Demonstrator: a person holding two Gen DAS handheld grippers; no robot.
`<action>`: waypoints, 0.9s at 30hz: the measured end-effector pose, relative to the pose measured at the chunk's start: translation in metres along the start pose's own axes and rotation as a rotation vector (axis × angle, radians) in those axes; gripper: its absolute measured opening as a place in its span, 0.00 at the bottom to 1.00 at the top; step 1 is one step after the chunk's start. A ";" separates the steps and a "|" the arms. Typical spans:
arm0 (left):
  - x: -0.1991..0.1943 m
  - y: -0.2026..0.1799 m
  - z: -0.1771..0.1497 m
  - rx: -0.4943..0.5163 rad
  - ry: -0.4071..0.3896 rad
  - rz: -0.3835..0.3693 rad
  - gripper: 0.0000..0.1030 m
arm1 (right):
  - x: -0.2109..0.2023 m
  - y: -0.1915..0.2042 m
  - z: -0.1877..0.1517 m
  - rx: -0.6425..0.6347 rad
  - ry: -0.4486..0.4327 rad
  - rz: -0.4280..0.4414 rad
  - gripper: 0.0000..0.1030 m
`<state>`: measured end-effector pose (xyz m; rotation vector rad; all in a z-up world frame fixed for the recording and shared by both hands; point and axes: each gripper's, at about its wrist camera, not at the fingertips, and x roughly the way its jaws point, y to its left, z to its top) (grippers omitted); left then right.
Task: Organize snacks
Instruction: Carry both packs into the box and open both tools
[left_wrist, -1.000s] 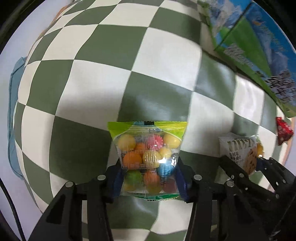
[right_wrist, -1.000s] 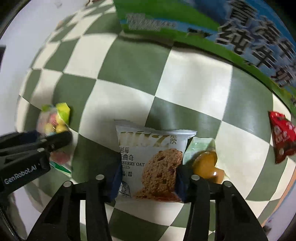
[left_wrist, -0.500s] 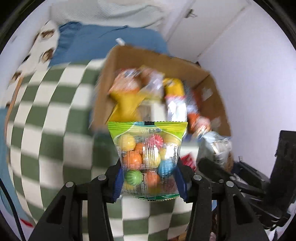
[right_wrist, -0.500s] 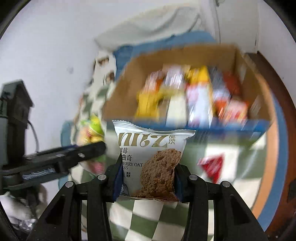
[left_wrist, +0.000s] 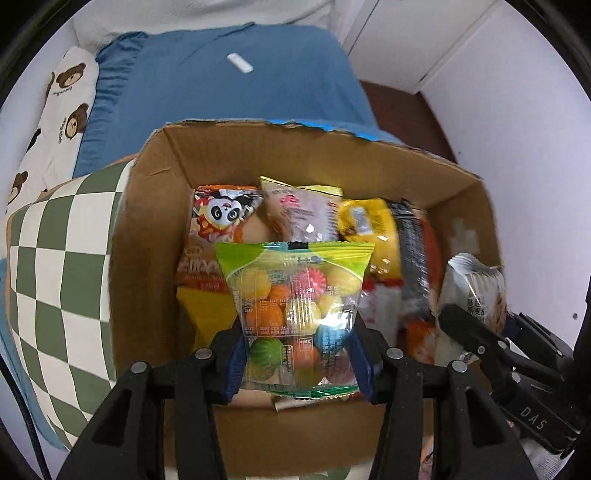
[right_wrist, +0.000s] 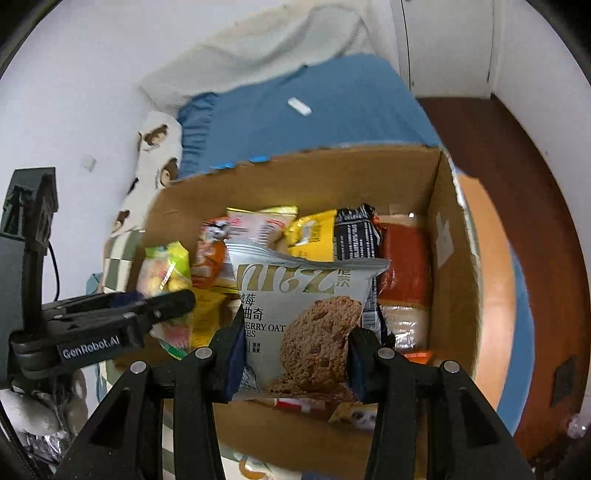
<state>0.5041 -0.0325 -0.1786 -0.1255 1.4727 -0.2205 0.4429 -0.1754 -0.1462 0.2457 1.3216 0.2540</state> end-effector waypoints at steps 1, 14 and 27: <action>0.006 0.002 0.003 -0.006 0.017 0.012 0.45 | 0.009 -0.006 0.004 0.027 0.016 -0.011 0.47; 0.019 0.014 0.002 0.005 -0.040 0.110 0.94 | 0.031 -0.020 0.004 0.014 0.040 -0.158 0.95; -0.017 0.000 -0.041 0.032 -0.143 0.124 0.94 | -0.008 -0.008 -0.027 -0.010 -0.018 -0.220 0.95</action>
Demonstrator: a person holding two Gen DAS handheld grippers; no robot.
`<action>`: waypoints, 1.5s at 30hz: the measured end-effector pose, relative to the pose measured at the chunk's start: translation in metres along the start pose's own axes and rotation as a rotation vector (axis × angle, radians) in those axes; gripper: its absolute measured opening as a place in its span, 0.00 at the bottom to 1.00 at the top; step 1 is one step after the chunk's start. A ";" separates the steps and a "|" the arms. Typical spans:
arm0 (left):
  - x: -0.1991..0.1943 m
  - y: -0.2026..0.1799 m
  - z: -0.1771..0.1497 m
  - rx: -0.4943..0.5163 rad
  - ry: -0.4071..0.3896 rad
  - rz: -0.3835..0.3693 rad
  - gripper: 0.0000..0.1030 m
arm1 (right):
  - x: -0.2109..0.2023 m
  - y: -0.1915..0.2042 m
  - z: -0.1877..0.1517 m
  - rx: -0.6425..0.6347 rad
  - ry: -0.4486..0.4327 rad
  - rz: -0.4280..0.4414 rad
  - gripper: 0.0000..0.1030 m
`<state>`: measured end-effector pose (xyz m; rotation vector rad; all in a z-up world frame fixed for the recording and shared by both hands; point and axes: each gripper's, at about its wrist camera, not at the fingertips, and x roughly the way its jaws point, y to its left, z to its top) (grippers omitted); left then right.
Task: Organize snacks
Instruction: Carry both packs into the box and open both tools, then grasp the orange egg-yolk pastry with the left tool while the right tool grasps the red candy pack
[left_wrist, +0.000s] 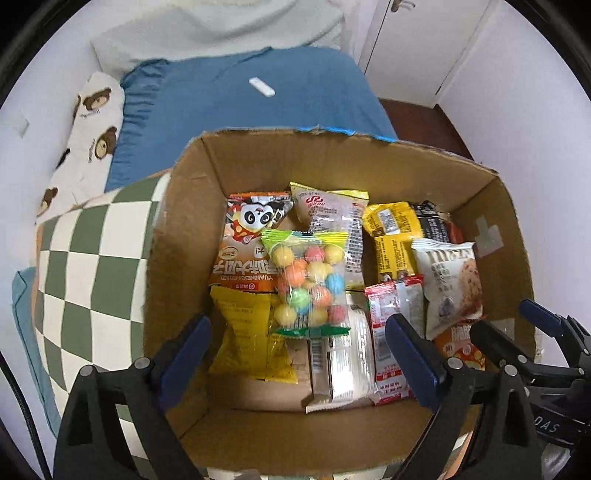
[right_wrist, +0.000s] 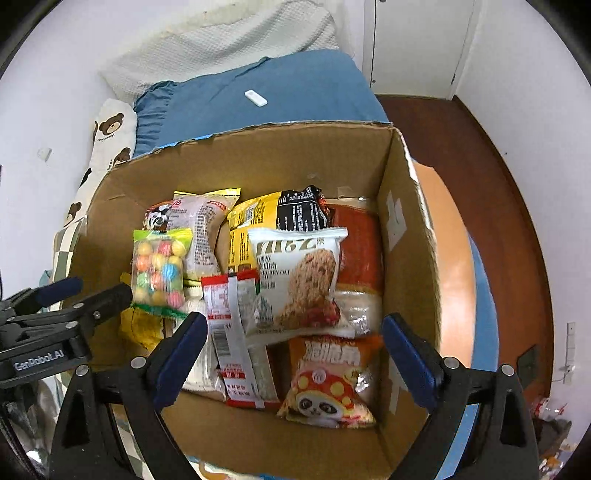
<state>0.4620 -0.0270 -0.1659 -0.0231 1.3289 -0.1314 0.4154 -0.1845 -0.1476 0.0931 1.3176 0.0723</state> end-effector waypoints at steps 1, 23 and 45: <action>-0.006 -0.001 -0.003 0.002 -0.012 -0.002 0.94 | -0.005 0.000 -0.004 -0.001 -0.009 -0.003 0.95; -0.142 -0.023 -0.080 0.056 -0.324 0.001 0.94 | -0.153 0.000 -0.082 -0.027 -0.281 -0.004 0.95; -0.084 -0.021 -0.164 0.041 -0.119 -0.024 0.94 | -0.130 -0.024 -0.143 0.024 -0.213 0.109 0.56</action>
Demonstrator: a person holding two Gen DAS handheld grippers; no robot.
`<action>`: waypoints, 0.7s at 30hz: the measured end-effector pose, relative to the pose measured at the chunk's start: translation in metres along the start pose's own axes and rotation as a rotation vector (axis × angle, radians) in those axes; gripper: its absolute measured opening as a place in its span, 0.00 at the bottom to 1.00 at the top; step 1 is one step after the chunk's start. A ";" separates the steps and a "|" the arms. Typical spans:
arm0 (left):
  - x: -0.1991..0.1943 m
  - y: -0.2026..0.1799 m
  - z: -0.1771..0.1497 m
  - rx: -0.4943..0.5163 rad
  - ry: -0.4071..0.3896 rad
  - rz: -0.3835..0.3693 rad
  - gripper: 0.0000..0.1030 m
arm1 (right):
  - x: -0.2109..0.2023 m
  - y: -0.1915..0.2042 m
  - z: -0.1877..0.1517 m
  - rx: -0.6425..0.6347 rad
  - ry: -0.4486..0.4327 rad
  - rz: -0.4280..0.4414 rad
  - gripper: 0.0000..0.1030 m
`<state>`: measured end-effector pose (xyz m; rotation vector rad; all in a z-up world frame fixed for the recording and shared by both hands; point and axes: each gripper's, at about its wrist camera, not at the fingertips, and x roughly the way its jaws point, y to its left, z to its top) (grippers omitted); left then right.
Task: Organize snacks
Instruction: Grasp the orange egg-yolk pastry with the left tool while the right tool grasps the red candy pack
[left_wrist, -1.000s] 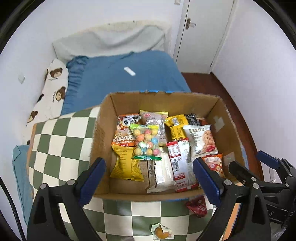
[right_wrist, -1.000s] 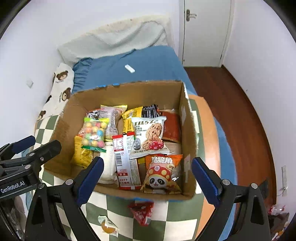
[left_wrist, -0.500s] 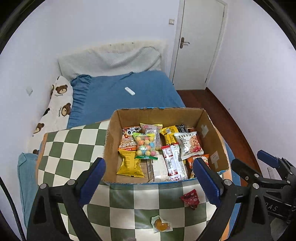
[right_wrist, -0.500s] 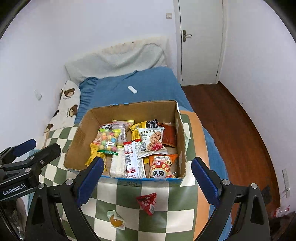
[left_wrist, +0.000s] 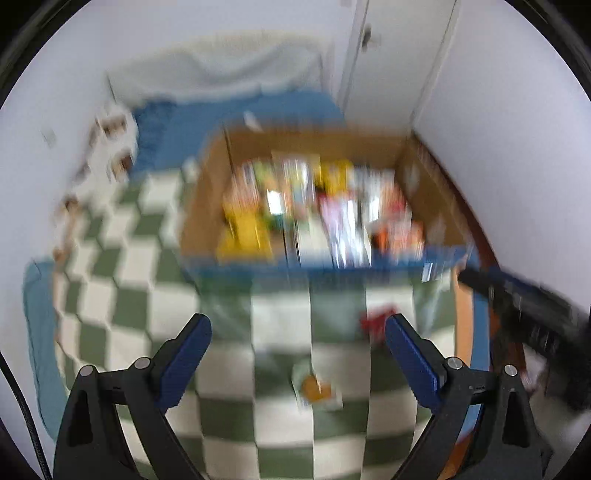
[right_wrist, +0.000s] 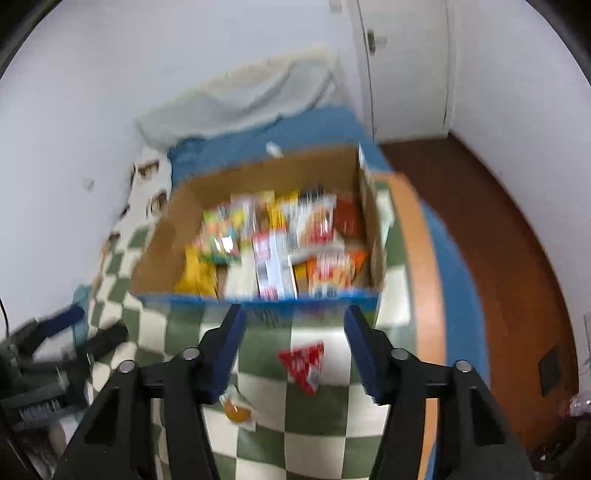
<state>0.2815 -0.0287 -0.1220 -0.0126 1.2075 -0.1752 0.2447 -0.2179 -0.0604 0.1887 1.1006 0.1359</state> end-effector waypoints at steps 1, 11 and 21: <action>0.021 -0.001 -0.012 0.002 0.062 0.000 0.94 | 0.016 -0.003 -0.007 0.002 0.032 0.002 0.56; 0.131 -0.003 -0.077 -0.056 0.367 -0.046 0.63 | 0.147 -0.003 -0.052 -0.040 0.302 -0.016 0.56; 0.160 -0.020 -0.079 -0.025 0.393 -0.043 0.54 | 0.151 -0.008 -0.076 -0.107 0.325 -0.032 0.41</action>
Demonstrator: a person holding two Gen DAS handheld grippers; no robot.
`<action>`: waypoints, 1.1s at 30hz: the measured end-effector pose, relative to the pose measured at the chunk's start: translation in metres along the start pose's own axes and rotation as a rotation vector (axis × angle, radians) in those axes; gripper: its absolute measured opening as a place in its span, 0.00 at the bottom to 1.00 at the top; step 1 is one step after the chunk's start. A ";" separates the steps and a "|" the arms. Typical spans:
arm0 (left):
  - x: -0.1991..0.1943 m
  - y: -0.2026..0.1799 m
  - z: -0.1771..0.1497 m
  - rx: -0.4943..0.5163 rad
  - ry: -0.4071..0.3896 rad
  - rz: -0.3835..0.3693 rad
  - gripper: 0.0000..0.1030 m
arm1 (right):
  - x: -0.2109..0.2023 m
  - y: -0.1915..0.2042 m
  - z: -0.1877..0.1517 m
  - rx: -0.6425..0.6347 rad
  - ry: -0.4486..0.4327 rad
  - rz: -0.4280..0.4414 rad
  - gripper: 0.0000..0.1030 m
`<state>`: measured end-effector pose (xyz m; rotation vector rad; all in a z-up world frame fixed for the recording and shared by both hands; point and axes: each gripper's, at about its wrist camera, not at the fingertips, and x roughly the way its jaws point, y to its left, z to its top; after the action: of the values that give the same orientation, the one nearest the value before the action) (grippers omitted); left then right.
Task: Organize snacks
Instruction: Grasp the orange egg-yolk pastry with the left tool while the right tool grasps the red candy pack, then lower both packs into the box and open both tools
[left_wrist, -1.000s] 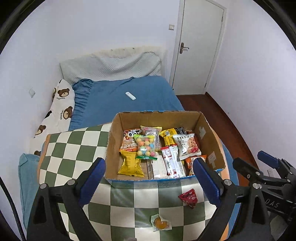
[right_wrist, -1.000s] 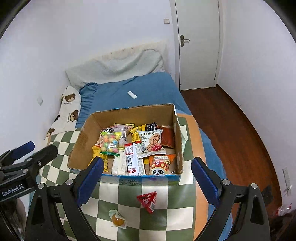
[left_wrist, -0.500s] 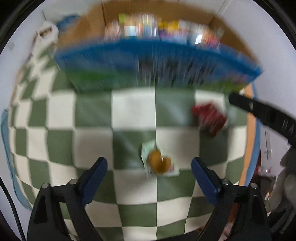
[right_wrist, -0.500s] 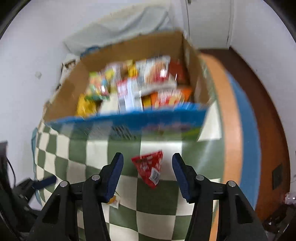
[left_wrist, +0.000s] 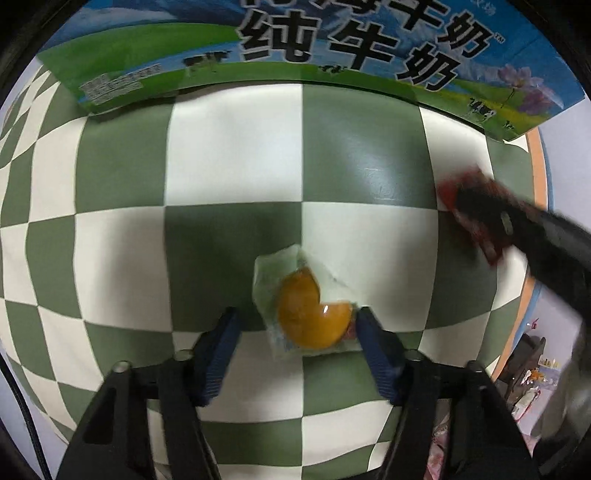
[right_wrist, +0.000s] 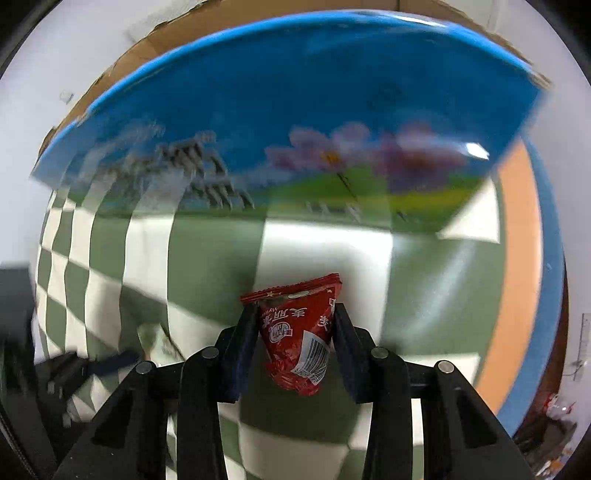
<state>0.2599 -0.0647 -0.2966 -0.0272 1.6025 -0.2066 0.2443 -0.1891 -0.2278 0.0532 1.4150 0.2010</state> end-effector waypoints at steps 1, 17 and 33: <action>0.002 -0.001 0.000 0.002 0.002 -0.001 0.53 | -0.002 -0.001 -0.008 -0.010 0.013 -0.003 0.41; -0.008 -0.040 0.001 0.078 -0.072 0.041 0.39 | -0.001 -0.020 -0.051 0.068 0.015 0.014 0.39; -0.189 -0.015 0.051 0.068 -0.386 -0.065 0.39 | -0.143 0.012 0.019 0.035 -0.271 0.193 0.39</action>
<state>0.3170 -0.0581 -0.1085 -0.0627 1.2099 -0.2873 0.2414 -0.2006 -0.0836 0.2380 1.1427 0.3165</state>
